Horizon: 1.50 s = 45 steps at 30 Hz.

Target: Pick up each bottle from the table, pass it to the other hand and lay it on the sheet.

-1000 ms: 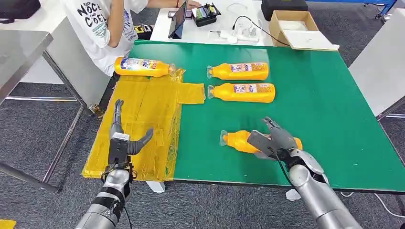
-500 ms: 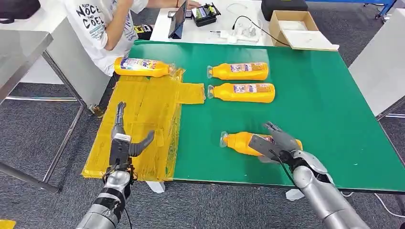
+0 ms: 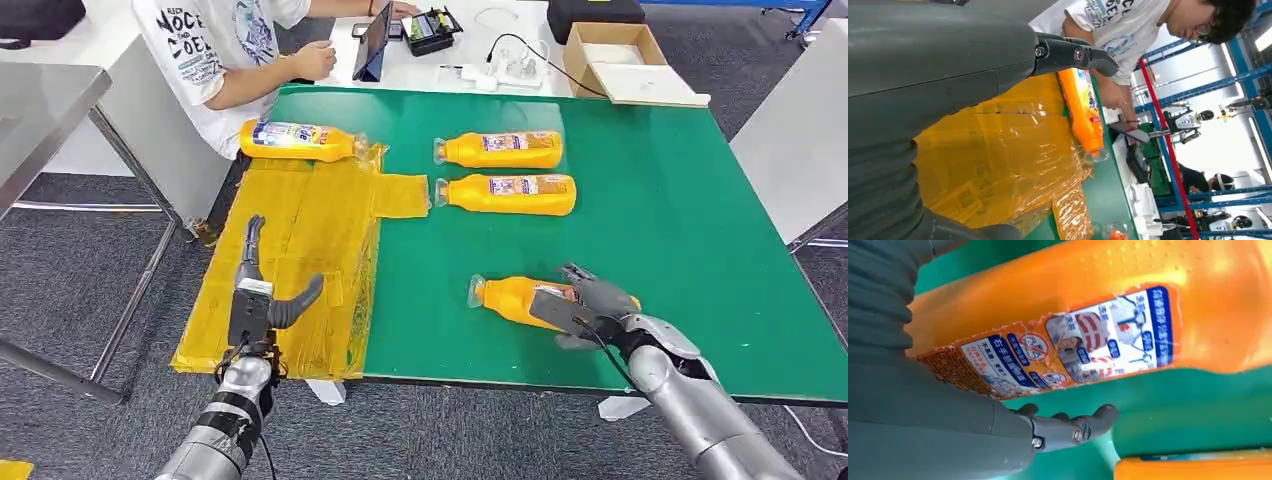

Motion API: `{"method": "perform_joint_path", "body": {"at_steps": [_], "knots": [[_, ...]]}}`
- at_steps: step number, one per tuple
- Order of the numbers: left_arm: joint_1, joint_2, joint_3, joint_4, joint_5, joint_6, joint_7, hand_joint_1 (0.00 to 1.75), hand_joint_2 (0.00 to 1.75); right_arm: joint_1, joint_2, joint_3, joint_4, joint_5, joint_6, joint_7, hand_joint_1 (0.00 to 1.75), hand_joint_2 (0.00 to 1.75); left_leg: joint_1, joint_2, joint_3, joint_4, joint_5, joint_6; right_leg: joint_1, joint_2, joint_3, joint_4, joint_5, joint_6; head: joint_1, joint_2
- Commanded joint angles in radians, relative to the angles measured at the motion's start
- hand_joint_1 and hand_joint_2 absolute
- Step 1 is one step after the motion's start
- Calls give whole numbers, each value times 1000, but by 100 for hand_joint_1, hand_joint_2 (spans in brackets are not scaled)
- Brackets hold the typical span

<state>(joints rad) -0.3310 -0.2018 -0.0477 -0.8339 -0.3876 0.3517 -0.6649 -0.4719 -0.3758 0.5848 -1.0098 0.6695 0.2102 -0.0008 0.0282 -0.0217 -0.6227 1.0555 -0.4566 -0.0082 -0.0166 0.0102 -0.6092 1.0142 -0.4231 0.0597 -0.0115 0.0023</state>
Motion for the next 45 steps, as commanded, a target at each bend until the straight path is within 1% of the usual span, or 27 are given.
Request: {"method": "perform_joint_path", "body": {"at_steps": [1, 2, 3, 5, 7, 8, 9, 10, 14, 16, 20, 21, 22, 24, 25, 26, 27, 31, 33, 34, 36, 38, 39, 40, 43, 44, 45], "knots": [[-44, 9, -9, 81, 3, -5, -21, 0, 175, -39, -13, 85, 72, -6, 16, 12, 0, 175, -1, 1, 3, -2, 0, 2, 0, -1, 3, -1, 0, -2, 0, 0], [-44, 8, -11, 83, 3, -5, -20, 0, 175, -39, -12, 90, 76, -6, 18, 13, 0, 175, -1, 3, 5, -3, 0, 2, 0, 0, 4, -3, 0, -3, 0, 0], [-44, 7, -11, 83, 3, -5, -20, 0, 175, -37, -9, 92, 77, -6, 17, 14, 0, 175, 0, 2, 2, -1, 0, 1, 0, 0, 2, -1, 0, -1, 0, 0], [-44, 7, -11, 83, 3, -6, -19, 0, 175, -36, -8, 93, 78, -5, 16, 15, 0, 175, 0, 2, 3, -1, 0, 2, 0, 0, 3, -1, 0, -2, 0, 0], [-42, 7, -10, 81, 4, -3, -17, 0, 175, -33, -2, 93, 76, 7, -12, 26, 0, 175, -1, 2, 5, -4, 1, 2, 0, -1, 5, -3, 1, -3, 0, 0], [-39, 7, -10, 76, 3, -3, -15, 0, 175, -28, -3, 89, 66, 9, -22, 29, 0, 175, 0, 2, 3, -2, 0, 2, 0, -1, 3, -2, 0, -2, 0, 0], [-38, 8, -10, 74, 3, -2, -15, 0, 175, -27, -5, 88, 60, 10, -25, 30, 0, 175, -1, 3, 8, -6, 1, 3, 0, -1, 7, -5, 1, -4, 0, 0], [-35, 9, -10, 72, 3, -2, -14, 0, 175, -25, -11, 86, 47, 11, -28, 32, 0, 175, -1, 3, 6, -4, 1, 3, 0, -1, 5, -4, 1, -3, 0, 0], [-28, 10, -6, 63, 0, -6, -9, 0, 175, -12, -37, 84, 5, 20, -9, 59, 0, 175, -1, 1, 3, -2, 0, 2, 0, -1, 2, -1, 0, -2, 0, 0], [-28, 10, -6, 64, 0, -6, -8, 0, 175, -11, -38, 84, 5, 20, -8, 60, 0, 175, -1, 2, 5, -3, 0, 2, 0, -1, 4, -3, 0, -3, 0, 0], [-28, 10, -6, 64, 0, -6, -8, 0, 175, -11, -38, 84, 5, 20, -8, 60, 0, 175, 0, 1, 2, -1, 0, 1, 0, 0, 2, -1, 0, -1, 0, 0], [-28, 10, -6, 64, 0, -6, -8, 0, 175, -11, -38, 84, 5, 20, -8, 60, 0, 175, -1, 2, 5, -3, 0, 2, 0, -1, 4, -3, 0, -3, 0, 0], [-28, 10, -6, 64, 0, -6, -8, 0, 175, -11, -38, 84, 5, 20, -8, 60, 0, 175, -1, 1, 3, -1, 0, 1, 0, -1, 3, -1, 0, -2, 0, 0], [-29, 8, -7, 68, -1, -6, -7, 0, 175, -9, -39, 90, 11, 22, 1, 63, 0, 175, -1, 2, 5, -4, 0, 2, 0, -1, 5, -3, 0, -3, 0, 0], [-30, 8, -7, 69, -2, -6, -7, 0, 175, -8, -41, 92, 10, 22, 1, 63, 30, 175, -1, 2, 5, -3, 0, 2, 0, 0, 4, -2, 0, -3, 0, 0], [-30, 8, -7, 71, -2, -4, -7, 0, 175, -7, -46, 97, 8, 21, 8, 64, 166, 175, 0, 1, 3, -2, 0, 1, 0, -1, 3, -1, 0, -2, 0, 0], [-30, 8, -7, 71, -2, -4, -8, 0, 175, -7, -47, 97, 8, 21, 8, 64, 175, 175, 0, 1, 4, -2, 0, 2, 0, -1, 4, -2, 0, -2, 0, 0], [-31, 8, -8, 72, -2, -6, -6, 0, 175, -2, -66, 107, -5, 9, 29, 63, 175, 175, -1, 2, 6, -4, 0, 3, 0, -2, 6, -4, 0, -3, 0, 0], [-32, 8, -7, 73, -2, -6, -6, 0, 175, -2, -68, 108, -5, 9, 29, 63, 175, 175, -1, 1, 3, -1, 0, 1, 0, -1, 2, -1, 0, -1, 0, 0], [-32, 8, -7, 73, -2, -6, -6, 0, 175, -2, -68, 108, -5, 9, 29, 63, 175, 175, -1, 2, 4, -3, 0, 2, 0, -1, 4, -2, 0, -2, 0, 0], [-32, 8, -7, 73, -2, -6, -6, 0, 175, -2, -68, 108, -5, 9, 29, 63, 175, 175, 0, 1, 2, -1, 0, 1, 0, -1, 2, -1, 0, -1, 0, 0], [-32, 8, -7, 73, -2, -5, -6, 0, 175, -3, -67, 107, -4, 8, 29, 63, 175, 175, 0, 1, 3, -2, 0, 2, 0, -1, 3, -1, 0, -2, 0, 0], [-33, 7, -7, 74, -2, -5, -6, 0, 175, -2, -66, 109, -4, 8, 27, 63, 175, 175, -1, 3, 8, -6, 1, 3, 0, -1, 7, -5, 1, -4, 0, 0], [-34, 8, -8, 75, -3, -5, -5, 0, 175, -2, -66, 111, -2, 7, 28, 62, 175, 175, 0, 1, 3, -1, 0, 1, 0, -1, 3, -1, 0, -2, 0, 0], [-35, 7, -9, 76, -3, -6, -5, 0, 175, -1, -63, 113, -1, 6, 28, 62, 175, 175, -1, 2, 5, -3, 0, 2, 0, -1, 5, -3, 0, -3, 0, 0], [-36, 6, -9, 76, -3, -6, -4, 0, 175, 3, -61, 109, -5, 3, 20, 58, 175, 175, 0, 1, 4, -2, 0, 2, 0, -1, 3, -2, 0, -2, 0, 0], [-35, 6, -9, 73, -2, -7, -4, 0, 175, 11, -54, 94, -17, -1, -7, 48, 175, 175, -1, 2, 5, -3, 0, 2, 0, -1, 5, -3, 0, -3, 0, 0]]}}
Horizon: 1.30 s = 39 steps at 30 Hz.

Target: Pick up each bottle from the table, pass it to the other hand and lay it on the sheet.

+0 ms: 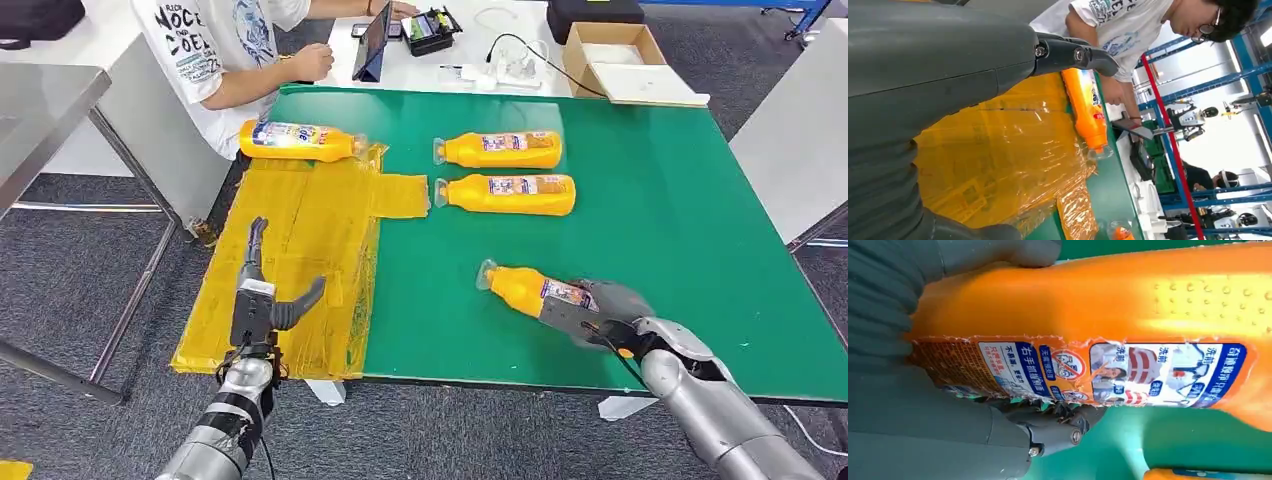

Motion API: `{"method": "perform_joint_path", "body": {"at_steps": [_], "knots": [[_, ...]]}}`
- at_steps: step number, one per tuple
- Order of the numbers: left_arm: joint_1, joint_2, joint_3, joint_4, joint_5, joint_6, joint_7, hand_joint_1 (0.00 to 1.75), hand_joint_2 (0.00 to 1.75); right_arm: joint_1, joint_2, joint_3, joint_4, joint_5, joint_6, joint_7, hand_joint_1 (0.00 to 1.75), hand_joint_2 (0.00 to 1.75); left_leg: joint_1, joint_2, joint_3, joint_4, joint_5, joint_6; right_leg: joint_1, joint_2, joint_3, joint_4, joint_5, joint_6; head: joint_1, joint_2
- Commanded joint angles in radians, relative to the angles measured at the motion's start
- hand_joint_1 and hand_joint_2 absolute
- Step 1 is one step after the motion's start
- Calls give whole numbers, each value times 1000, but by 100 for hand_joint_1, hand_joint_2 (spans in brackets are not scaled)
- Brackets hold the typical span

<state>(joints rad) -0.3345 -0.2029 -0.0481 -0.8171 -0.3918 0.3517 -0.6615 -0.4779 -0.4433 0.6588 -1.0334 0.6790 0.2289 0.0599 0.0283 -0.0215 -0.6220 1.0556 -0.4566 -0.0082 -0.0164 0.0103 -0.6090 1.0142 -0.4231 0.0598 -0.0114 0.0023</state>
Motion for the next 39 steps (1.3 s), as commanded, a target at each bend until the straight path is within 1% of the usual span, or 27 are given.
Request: {"method": "perform_joint_path", "body": {"at_steps": [1, 3, 4, 6, 7, 11, 12, 13, 14, 15, 16, 17, 18, 20, 23, 24, 26, 27, 29, 31, 33, 34, 35, 37, 38, 39], "knots": [[-29, 7, -8, 51, 3, -8, -7, 0, 175, 30, 26, 2, -4, -9, -55, -21, 175, 175, -1, 2, 6, -5, 1, 3, 0, -1, 6, -4, 1, -3, 0, 0], [-17, 4, -5, 29, 4, -10, -1, 0, 175, 96, 100, -108, -59, -10, -189, -42, 175, 175, 0, 1, 3, -2, 0, 1, 1, -1, 3, -2, 0, -2, 0, 0], [-10, 1, -2, 16, 5, -13, 3, 0, 175, 131, 150, -165, -95, 12, -261, -55, 175, 175, 0, 2, 5, -4, 0, 2, 1, -1, 5, -3, 0, -3, 0, 0], [5, -10, 5, -18, 18, -37, 16, 0, 175, 210, 272, -287, -210, 22, -400, -113, 175, 175, 0, 5, 6, -5, 0, 2, 1, 2, 5, -4, 1, -3, 0, 0], [9, -17, 9, -30, 31, -49, 23, 0, 175, 242, 329, -343, -266, -12, -477, -169, 175, 175, 0, 5, 4, -3, -1, 1, 1, 3, 3, -2, 0, -3, 0, 0], [11, -20, 9, -34, 35, -53, 24, 0, 175, 250, 339, -350, -282, -10, -487, -174, 175, 175, 0, 5, 4, -3, -1, 1, 1, 3, 3, -2, 0, -3, 0, 0], [12, -23, 8, -41, 45, -67, 30, 0, 175, 261, 357, -360, -317, 15, -531, -196, 175, 175, 0, 6, 5, -4, -1, 1, 1, 3, 3, -3, 0, -3, 0, 0], [-1, -50, -28, -65, 156, -199, 73, 0, 175, 343, 468, -474, -519, -122, -721, -383, 175, 175, 0, 7, 4, -3, -2, 1, 1, 4, 2, 0, -1, -4, 0, 0], [-1, -51, -32, -68, 159, -199, 76, 0, 175, 347, 464, -481, -517, -122, -722, -384, 175, 175, 1, -1, -1, -1, 0, 1, 1, -3, -2, 2, -2, -2, 0, 0], [-1, -51, -32, -68, 159, -199, 76, 0, 175, 347, 464, -481, -517, -122, -722, -384, 175, 175, 2, -3, 0, -2, 0, 1, 2, -5, -1, 0, -2, -2, 0, 0], [0, -48, -36, -69, 163, -200, 79, 0, 175, 346, 464, -485, -509, -122, -720, -388, 175, 175, 2, -1, -1, -2, 0, 1, 2, -3, -1, 0, -1, -1, 0, 0], [-1, -43, -48, -73, 178, -216, 77, 0, 175, 346, 479, -501, -507, -140, -747, -449, 175, 175, 1, 0, 2, -3, 0, 2, 2, -3, 1, -1, -1, -2, 0, 0], [-5, -44, -58, -79, 187, -233, 76, 0, 175, 349, 489, -508, -513, -157, -755, -475, 175, 175, 1, 1, 0, -2, 0, 2, 2, -1, -1, 0, -1, -1, 0, 0], [-4, -45, -104, -120, 228, -298, 95, 0, 175, 364, 505, -530, -529, -150, -791, -499, 175, 175, 1, 1, -1, -2, 0, 1, 0, -2, -1, 0, 0, -2, 0, 0], [9, -36, -161, -196, 314, -386, 141, 0, 175, 381, 513, -552, -531, -187, -791, -538, 175, 175, 0, -1, -1, -2, 1, 1, 0, -4, -1, 0, -1, -2, 0, 0], [10, -35, -164, -204, 317, -388, 144, 0, 175, 384, 512, -554, -528, -193, -790, -544, 175, 175, -1, -1, 0, -3, 1, 3, 0, -4, 0, -1, -1, -3, 0, 0], [10, -35, -164, -204, 317, -388, 144, 0, 175, 384, 512, -554, -528, -193, -790, -544, 175, 175, -1, 0, 0, -2, 1, 2, 0, -2, -1, 0, -1, -2, 0, 0], [13, -23, -180, -219, 362, -434, 159, 0, 175, 384, 513, -560, -505, -202, -776, -558, 175, 175, -2, 2, 5, -6, 1, 4, 0, -3, 4, -3, 0, -4, 0, 0], [12, -9, -190, -234, 420, -496, 165, 0, 175, 390, 516, -564, -469, -213, -738, -567, 175, 175, -1, 3, 2, -3, 1, 3, 0, -1, 1, -1, 0, -2, 0, 0], [8, 15, -196, -248, 504, -584, 184, 0, 175, 398, 530, -554, -380, -227, -678, -592, 175, 175, 0, 2, 1, -3, 1, 2, 1, -1, 1, -2, 0, -2, 0, 0], [4, 35, -208, -250, 535, -644, 188, 0, 175, 398, 550, -539, -308, -234, -643, -625, 175, 175, -1, 4, 5, -6, 1, 3, 1, 0, 4, -4, 1, -3, 0, 0], [4, 36, -208, -249, 536, -645, 188, 0, 175, 399, 558, -536, -292, -232, -651, -640, 175, 175, 0, 3, 3, -4, 1, 2, 1, 0, 2, -3, 1, -2, 0, 0], [4, 36, -208, -249, 536, -645, 188, 0, 175, 399, 558, -536, -292, -232, -651, -640, 175, 175, 0, 5, 5, -6, 1, 3, 1, 1, 4, -4, 1, -3, 0, 0], [1, 41, -221, -248, 544, -682, 182, 0, 175, 392, 567, -518, -251, -238, -618, -643, 175, 175, -1, 5, 5, -6, 1, 3, 0, 0, 3, -3, 1, -3, 0, 0], [1, 44, -240, -247, 535, -704, 180, 0, 175, 388, 586, -502, -208, -274, -554, -642, 175, 175, 0, 3, 3, -4, 1, 2, 1, 0, 2, -2, 1, -2, 0, 0], [0, 47, -257, -240, 523, -719, 175, 0, 175, 378, 590, -469, -161, -244, -544, -646, 175, 175, 0, 3, 4, -5, 1, 3, 1, -1, 3, -3, 1, -3, 0, 0]]}}
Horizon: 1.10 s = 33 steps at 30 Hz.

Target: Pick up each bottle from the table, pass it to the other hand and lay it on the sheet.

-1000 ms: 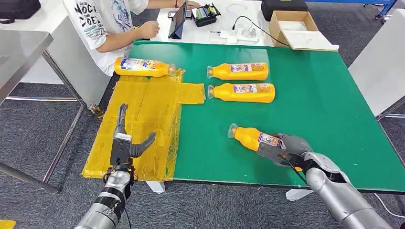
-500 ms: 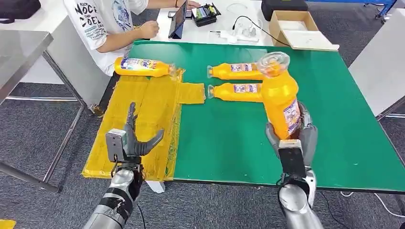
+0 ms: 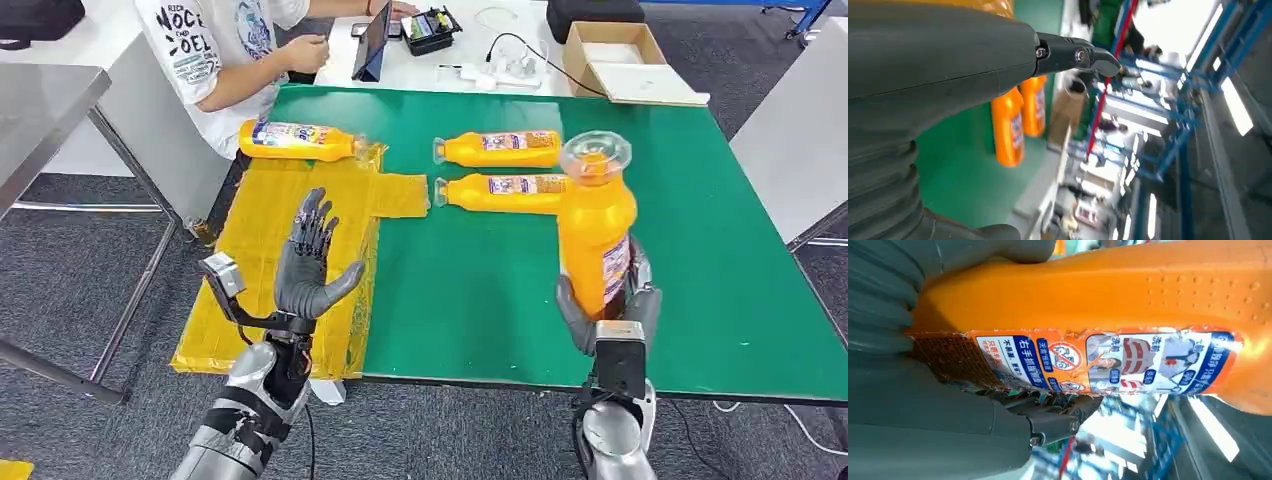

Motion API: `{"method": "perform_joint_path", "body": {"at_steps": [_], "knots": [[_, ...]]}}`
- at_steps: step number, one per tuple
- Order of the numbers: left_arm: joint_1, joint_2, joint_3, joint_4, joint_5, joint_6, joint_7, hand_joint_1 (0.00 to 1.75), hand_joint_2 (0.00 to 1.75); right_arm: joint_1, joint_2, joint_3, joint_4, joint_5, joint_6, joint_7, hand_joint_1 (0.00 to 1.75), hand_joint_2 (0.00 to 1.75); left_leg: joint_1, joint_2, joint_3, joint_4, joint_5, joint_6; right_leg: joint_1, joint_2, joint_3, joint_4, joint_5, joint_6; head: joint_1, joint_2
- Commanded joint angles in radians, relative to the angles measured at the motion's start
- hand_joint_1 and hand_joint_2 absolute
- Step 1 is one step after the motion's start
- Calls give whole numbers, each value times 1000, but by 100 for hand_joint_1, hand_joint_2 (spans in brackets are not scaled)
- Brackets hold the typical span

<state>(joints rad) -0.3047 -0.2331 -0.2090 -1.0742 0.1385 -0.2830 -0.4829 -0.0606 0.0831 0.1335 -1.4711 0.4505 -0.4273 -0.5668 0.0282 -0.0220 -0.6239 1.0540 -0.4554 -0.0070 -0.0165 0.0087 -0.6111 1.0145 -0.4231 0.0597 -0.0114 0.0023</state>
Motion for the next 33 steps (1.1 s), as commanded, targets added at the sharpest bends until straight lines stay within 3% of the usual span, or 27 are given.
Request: {"method": "perform_joint_path", "body": {"at_steps": [1, 5, 18, 28, 33], "knots": [[-34, 77, -108, 31, -20, -90, -7, 0, 175, -51, 77, 82, 322, 12, 102, -24, 175, 175, 0, 4, 4, -2, 0, 1, 1, 2, 3, -2, 1, -2, 0, 0], [-68, 69, -160, 97, -66, -107, -22, 0, 175, -106, 125, 203, 456, 65, 75, -57, 175, 175, 0, 7, 7, -4, 0, 2, 1, 4, 5, -4, 1, -3, 0, 0], [-146, 63, -206, 236, -97, -101, 22, 0, 175, -180, 137, 343, 428, 106, -7, -13, 175, 175, 0, 4, 5, -3, 0, 2, 0, 1, 3, -2, 1, -3, 0, 0], [-157, 79, -211, 269, 43, -254, 52, 0, 175, -209, 141, 366, 538, 122, -46, -21, 175, 175, 0, 5, 6, -3, 0, 2, 0, 2, 5, -3, 1, -2, 0, 0], [-157, 81, -211, 271, 54, -264, 56, 0, 175, -209, 141, 366, 545, 124, -49, -23, 175, 175, 0, 3, 4, -2, 0, 2, 0, 1, 3, -1, 0, -2, 0, 0]]}}
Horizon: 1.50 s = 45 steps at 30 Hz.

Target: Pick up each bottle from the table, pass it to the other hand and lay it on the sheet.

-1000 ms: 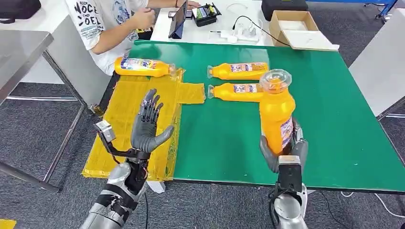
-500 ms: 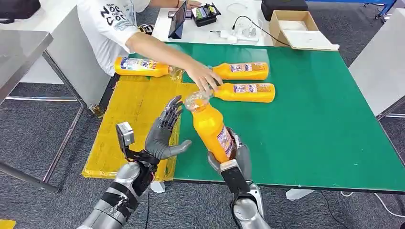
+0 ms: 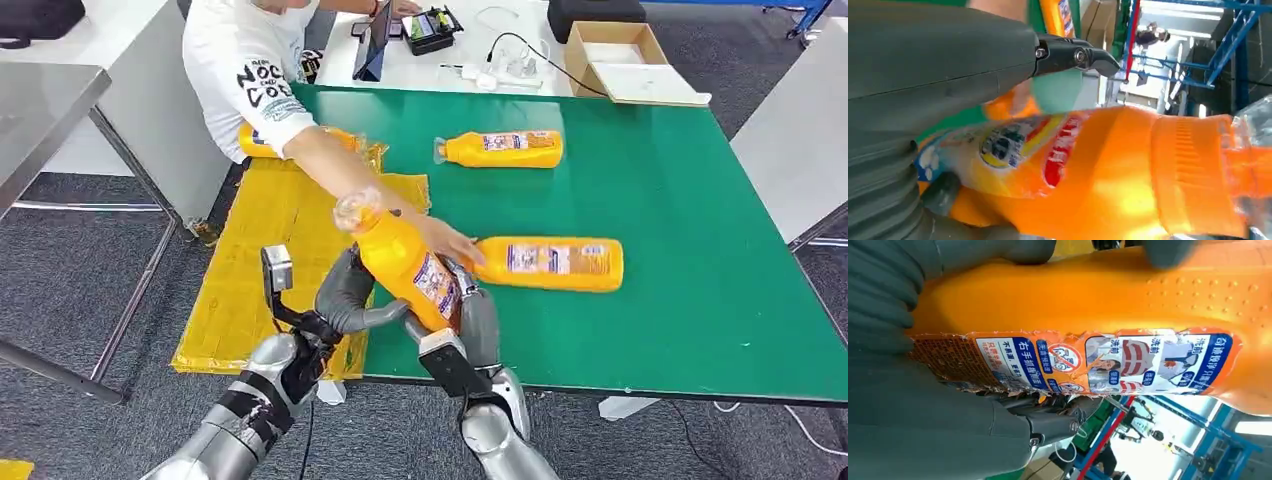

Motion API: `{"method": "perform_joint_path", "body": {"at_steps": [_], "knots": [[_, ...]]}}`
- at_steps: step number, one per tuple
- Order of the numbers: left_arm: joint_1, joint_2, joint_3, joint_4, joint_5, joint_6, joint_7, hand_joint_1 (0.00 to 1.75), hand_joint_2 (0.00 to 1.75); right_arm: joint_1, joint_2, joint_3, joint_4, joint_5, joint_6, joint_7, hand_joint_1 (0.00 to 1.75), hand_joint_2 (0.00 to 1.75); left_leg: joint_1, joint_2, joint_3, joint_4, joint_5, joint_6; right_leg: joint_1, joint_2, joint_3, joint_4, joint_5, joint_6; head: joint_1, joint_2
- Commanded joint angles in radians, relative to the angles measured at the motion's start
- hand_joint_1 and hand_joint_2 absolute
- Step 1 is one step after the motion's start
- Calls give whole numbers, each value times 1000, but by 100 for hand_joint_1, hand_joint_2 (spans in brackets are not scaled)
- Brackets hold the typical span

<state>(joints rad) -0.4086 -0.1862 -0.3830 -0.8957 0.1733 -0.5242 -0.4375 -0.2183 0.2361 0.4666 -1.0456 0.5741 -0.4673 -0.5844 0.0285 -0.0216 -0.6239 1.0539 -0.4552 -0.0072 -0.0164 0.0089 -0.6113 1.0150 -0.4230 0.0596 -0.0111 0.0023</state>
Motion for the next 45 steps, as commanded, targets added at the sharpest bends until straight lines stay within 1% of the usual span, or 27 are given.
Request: {"method": "perform_joint_path", "body": {"at_steps": [1, 6, 8, 9, 10, 11, 12, 13, 14, 15, 16, 17, 18, 19, 20, 21, 24, 25, 26, 28, 34, 35, 37, 41, 42, 43, 45], "knots": [[-53, 34, -37, 92, 20, -22, 10, 0, 175, -51, -12, 33, 119, 0, -9, -5, 175, 175, -1, 3, 5, -3, 0, 2, 0, 1, 5, -3, 1, -3, 0, 0], [-53, 34, -37, 92, 20, -22, 10, 0, 175, -51, -12, 33, 119, 0, -9, -5, 175, 175, -1, 3, 4, -2, 0, 2, 0, 0, 3, -2, 0, -2, 0, 0], [-54, 46, -47, 103, 113, -113, 38, 0, 175, -60, -10, 38, 152, 6, -6, -5, 175, 175, 0, 2, 3, -2, 0, 2, 0, 0, 3, -1, 0, -2, 0, 0], [-53, 56, -58, 100, 123, -120, 30, 0, 175, -65, -8, 39, 171, 10, -15, -9, 175, 175, -1, 4, 6, -3, 0, 3, 0, 1, 5, -3, 1, -3, 0, 0], [-55, 62, -68, 105, 137, -130, 29, 0, 175, -70, -5, 37, 189, 6, -14, -14, 175, 175, 0, 3, 3, -2, 0, 1, 0, 1, 3, -1, 0, -2, 0, 0], [-56, 64, -71, 112, 159, -149, 34, 0, 175, -73, -2, 35, 203, 4, -17, -20, 175, 175, -1, 4, 6, -3, 0, 2, 0, 2, 4, -3, 1, -2, 0, 0], [-56, 65, -74, 113, 166, -150, 35, 0, 175, -75, -1, 34, 209, 1, -16, -23, 175, 175, -1, 5, 8, -5, 0, 3, 0, 2, 6, -4, 1, -3, 0, 0], [-57, 70, -84, 112, 164, -139, 31, 0, 175, -78, 1, 29, 219, -8, -17, -25, 175, 175, 0, 3, 4, -2, 0, 2, 0, 1, 3, -2, 0, -2, 0, 0], [-61, 74, -96, 116, 156, -114, 32, 0, 175, -81, 2, 26, 225, -9, -19, -27, 175, 175, -1, 4, 6, -4, 0, 2, 0, 1, 5, -3, 1, -3, 0, 0], [-64, 77, -102, 117, 147, -104, 30, 0, 175, -82, 2, 26, 226, -9, -19, -27, 175, 175, 0, 2, 3, -2, 0, 1, 0, 1, 3, -1, 0, -2, 0, 0], [-70, 73, -106, 129, 151, -107, 32, 0, 175, -86, 3, 31, 229, -6, -14, -28, 175, 175, -1, 4, 6, -3, 0, 2, 0, 1, 5, -3, 1, -3, 0, 0], [-78, 72, -112, 142, 139, -86, 36, 0, 175, -89, 7, 38, 231, 2, -15, -25, 175, 175, 0, 3, 4, -2, 0, 2, 0, 1, 3, -1, 0, -2, 0, 0], [-81, 71, -116, 145, 135, -82, 37, 0, 175, -90, 8, 39, 232, 2, -14, -24, 175, 175, -1, 4, 5, -3, 0, 2, 0, 1, 4, -2, 1, -3, 0, 0], [-101, 66, -122, 191, 155, -96, 77, 0, 175, -96, 14, 49, 237, -3, 2, -20, 175, 175, 0, 2, 2, -1, 0, 1, 0, 1, 1, -1, 0, -1, 0, 0], [-108, 68, -129, 201, 149, -83, 79, 0, 175, -99, 16, 50, 239, -4, 2, -19, 175, 175, 0, 4, 5, -2, 0, 2, 0, 1, 4, -2, 1, -2, 0, 0], [-120, 64, -135, 225, 154, -90, 74, 0, 175, -104, 19, 58, 248, -2, 1, -17, 175, 175, 0, 2, 3, -1, 0, 2, 0, 0, 3, -1, 0, -2, 0, 0], [-131, 59, -144, 251, 167, -104, 71, 0, 175, -113, 24, 77, 267, 7, 7, -14, 175, 175, -1, 3, 5, -3, 0, 2, 0, 1, 4, -2, 0, -3, 0, 0], [-132, 58, -146, 252, 166, -102, 71, 0, 175, -114, 25, 80, 270, 10, 6, -13, 175, 175, 0, 2, 2, -1, 0, 1, 0, 1, 2, -1, 0, -1, 0, 0], [-132, 58, -148, 255, 166, -102, 73, 0, 175, -114, 28, 84, 276, 13, 5, -12, 175, 175, -1, 4, 5, -3, 0, 2, 0, 1, 4, -2, 0, -3, 0, 0], [-138, 57, -159, 269, 154, -76, 80, 0, 175, -120, 36, 96, 290, 17, 4, -11, 175, 175, -1, 3, 5, -3, 0, 2, 0, 0, 5, -2, 0, -3, 0, 0], [-144, 53, -159, 294, 172, -87, 85, 0, 175, -126, 46, 121, 315, 25, 10, -7, 175, 175, 0, 2, 2, -1, 0, 1, 1, 0, 2, -1, 0, -1, 0, 0], [-144, 53, -157, 296, 177, -90, 86, 0, 175, -127, 47, 124, 318, 24, 12, -7, 175, 175, 0, 3, 5, -2, 0, 2, 1, 1, 4, -2, 0, -2, 0, 0], [-142, 53, -149, 295, 218, -117, 85, 0, 175, -132, 48, 152, 351, 31, 19, -3, 175, 175, 0, 2, 2, -1, 0, 1, 1, 0, 2, -1, 0, -2, 0, 0], [-139, 54, -141, 283, 239, -116, 82, 0, 175, -133, 52, 167, 380, 31, 23, -5, 175, 175, 0, 2, 3, -1, 0, 1, 1, 0, 2, -1, 0, -2, 0, 0], [-139, 54, -141, 283, 239, -116, 82, 0, 175, -133, 52, 167, 380, 31, 23, -5, 175, 175, 0, 4, 8, -5, 1, 3, 1, 0, 7, -4, 1, -4, 0, 0], [-139, 54, -141, 283, 239, -116, 82, 0, 175, -133, 52, 167, 380, 31, 23, -5, 175, 175, 0, 1, 3, -1, 0, 1, 1, -1, 3, -1, 0, -2, 0, 0], [-139, 54, -141, 283, 239, -116, 82, 0, 175, -133, 52, 167, 380, 31, 23, -5, 175, 175, 0, 2, 4, -2, 0, 2, 1, -1, 4, -2, 0, -2, 0, 0]]}}
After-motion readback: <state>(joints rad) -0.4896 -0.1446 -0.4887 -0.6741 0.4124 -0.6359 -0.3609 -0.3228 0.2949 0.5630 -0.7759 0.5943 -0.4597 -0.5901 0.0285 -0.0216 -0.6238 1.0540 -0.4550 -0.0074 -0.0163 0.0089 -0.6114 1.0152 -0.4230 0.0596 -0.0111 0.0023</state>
